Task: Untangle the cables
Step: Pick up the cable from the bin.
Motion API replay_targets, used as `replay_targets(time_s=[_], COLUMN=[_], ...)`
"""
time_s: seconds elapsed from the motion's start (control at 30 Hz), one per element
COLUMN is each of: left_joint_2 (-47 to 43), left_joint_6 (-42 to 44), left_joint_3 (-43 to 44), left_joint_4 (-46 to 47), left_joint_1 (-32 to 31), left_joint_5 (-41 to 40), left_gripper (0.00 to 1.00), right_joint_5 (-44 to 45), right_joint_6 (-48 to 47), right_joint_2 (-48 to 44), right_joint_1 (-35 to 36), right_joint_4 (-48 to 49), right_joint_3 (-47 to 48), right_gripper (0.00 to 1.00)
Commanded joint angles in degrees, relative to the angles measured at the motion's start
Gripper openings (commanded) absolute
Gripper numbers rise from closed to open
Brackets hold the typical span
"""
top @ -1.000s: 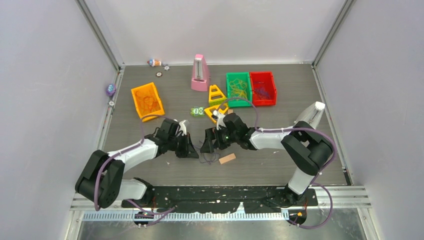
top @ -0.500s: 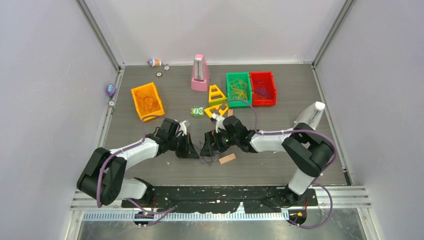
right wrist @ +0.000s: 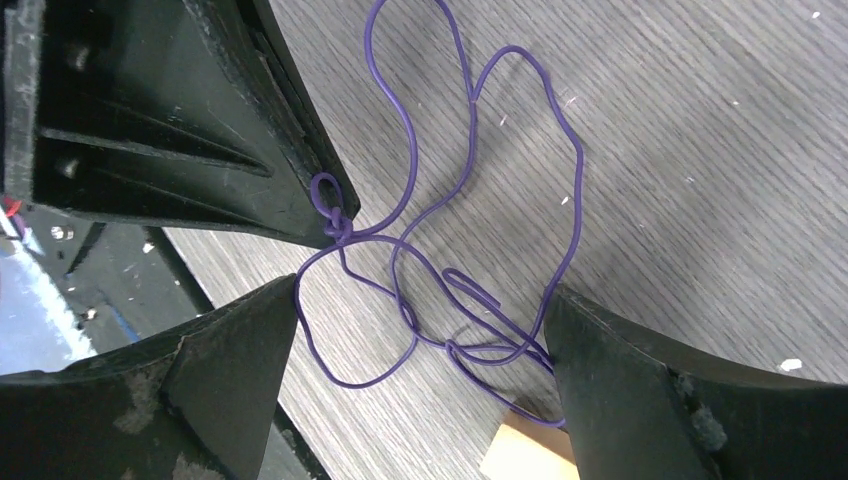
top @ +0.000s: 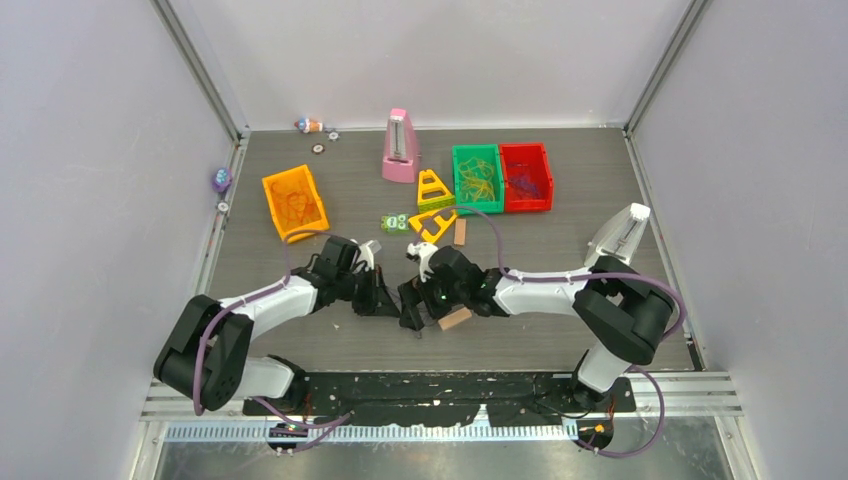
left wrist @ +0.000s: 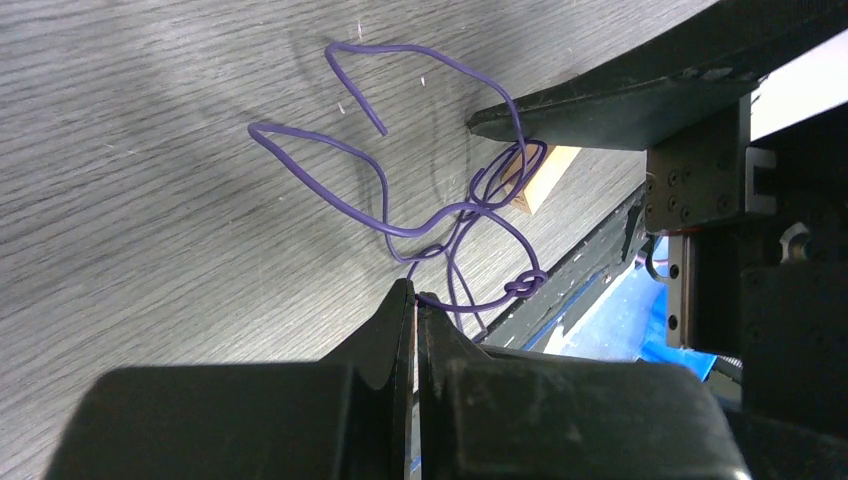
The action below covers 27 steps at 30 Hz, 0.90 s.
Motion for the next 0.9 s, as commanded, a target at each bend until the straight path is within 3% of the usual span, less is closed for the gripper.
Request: replay_targets(time_s=[0.0,0.13,0.33,0.6,0.7,0.87], left_joint_2=[-0.9,-1.2,-1.3,-1.9,-2.6,-5.1], left_joint_6=[-0.2,-0.1,-0.4,-1.1,-1.0,0.4], left_joint_3=[1.4,1.3,1.4,0.9,0.0,-1.5], left_joint_4=[1.3,1.1,1.3,1.8,1.8,0.2], left_joint_1=[0.3,0.4,0.4,0.6,1.5,4.7], left_joint_5=[1.4,1.3,1.3,1.4,1.5,2.4], left_gripper=[0.0,0.0,0.0,0.03,0.09,0.31], right_joint_5=[8.5,17.1,31.1,40.0,43.9,48.2], right_joint_6=[-2.4,-3.2,-3.7,-3.8,-4.3,-3.7], right_joint_2=[1.2,2.4,5.0,8.9,10.6,11.4], right_joint_1=[3.3,5.8,10.6,14.4,16.3,16.9], right_joint_4=[-6.1,-9.9,-13.7,-13.1,-14.8,-16.0], right_joint_3=[3.1,4.9,6.9,7.6,8.5,8.4], right_gripper=[0.97,0.99,0.92,0.82,0.73,0.26])
